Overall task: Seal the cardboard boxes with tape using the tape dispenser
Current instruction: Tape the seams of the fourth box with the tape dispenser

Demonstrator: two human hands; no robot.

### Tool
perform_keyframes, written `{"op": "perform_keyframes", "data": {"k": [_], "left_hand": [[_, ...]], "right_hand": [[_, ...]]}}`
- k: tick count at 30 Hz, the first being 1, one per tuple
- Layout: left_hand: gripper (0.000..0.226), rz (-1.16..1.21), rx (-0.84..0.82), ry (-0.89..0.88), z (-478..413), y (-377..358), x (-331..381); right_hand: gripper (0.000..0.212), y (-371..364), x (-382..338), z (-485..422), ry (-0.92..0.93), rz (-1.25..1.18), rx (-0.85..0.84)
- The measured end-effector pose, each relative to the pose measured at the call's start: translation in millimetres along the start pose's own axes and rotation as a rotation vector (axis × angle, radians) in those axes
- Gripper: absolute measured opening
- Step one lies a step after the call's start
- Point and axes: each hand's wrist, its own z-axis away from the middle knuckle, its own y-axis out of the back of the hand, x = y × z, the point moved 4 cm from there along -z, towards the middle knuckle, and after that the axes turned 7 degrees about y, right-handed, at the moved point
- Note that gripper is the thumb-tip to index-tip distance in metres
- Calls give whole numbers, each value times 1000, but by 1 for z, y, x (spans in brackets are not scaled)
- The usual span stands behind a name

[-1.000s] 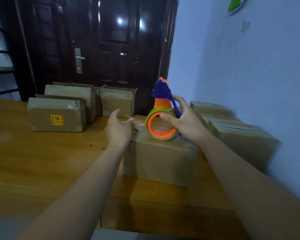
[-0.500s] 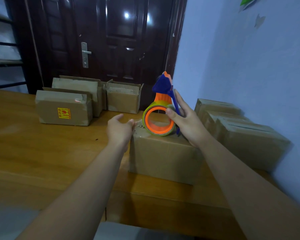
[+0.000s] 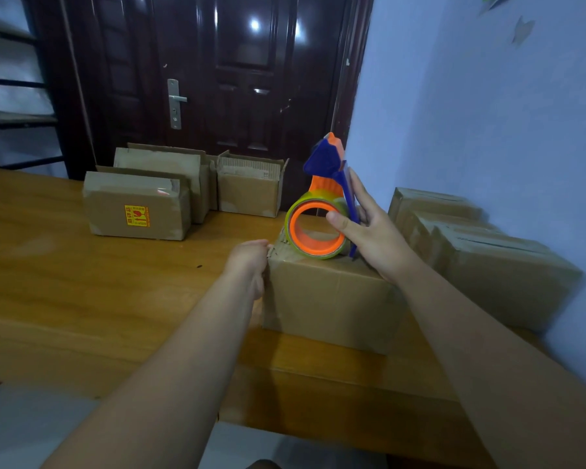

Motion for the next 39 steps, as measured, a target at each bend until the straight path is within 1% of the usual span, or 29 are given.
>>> {"op": "perform_keyframes", "data": {"k": [2,4,6,8,10,13,16,18,21,23,26,27,29,30,31,35,39], "left_hand": [[33,23,8,2,-4,1,-2],[36,45,51,-88,0,3,0],[35,69,75,-306,13,4,4],[26,24,17,-510,32,1,5],[29,-77,-53,-604,40,-3,-1],[56,-242,-107,-654,37,-4,-13],[76,-318,-103,-674,39,-2,-15],[73,-383,-51,-651,42,-2,-15],[51,-495,31,-551,42,2,-18],[56,-604,73,-549,41,4,-13],[68,-752,115,-693,44,-1,2],[66,-772,98,-755,46,-4,6],[50,-826,65,-843,51,-11,7],[42,-856,76,-871,51,-12,5],[38,-883,94,-892,53,-13,3],[43,-1021,209,-869,57,-13,4],[43,-1141,226,-891,53,-11,5]], "right_hand": [[89,0,1,0,3,-2,2],[89,0,2,1,4,-7,-2],[89,0,3,1,5,-18,-7],[88,0,3,1,6,-20,-2],[88,0,4,0,5,-30,4],[87,0,5,-1,-11,-51,1],[85,1,6,-1,-19,-64,2],[85,2,7,-2,-24,-67,1],[82,2,9,-2,-24,-72,-2],[79,2,9,-3,-20,-75,3],[84,3,11,-3,-22,-89,10],[85,3,12,-3,-24,-92,12],[87,3,12,-3,-26,-101,15],[87,3,12,-3,-25,-106,17],[87,3,12,-3,-23,-109,19],[86,3,10,-4,-5,-74,16],[76,5,0,-14,18,-11,-31]]}}
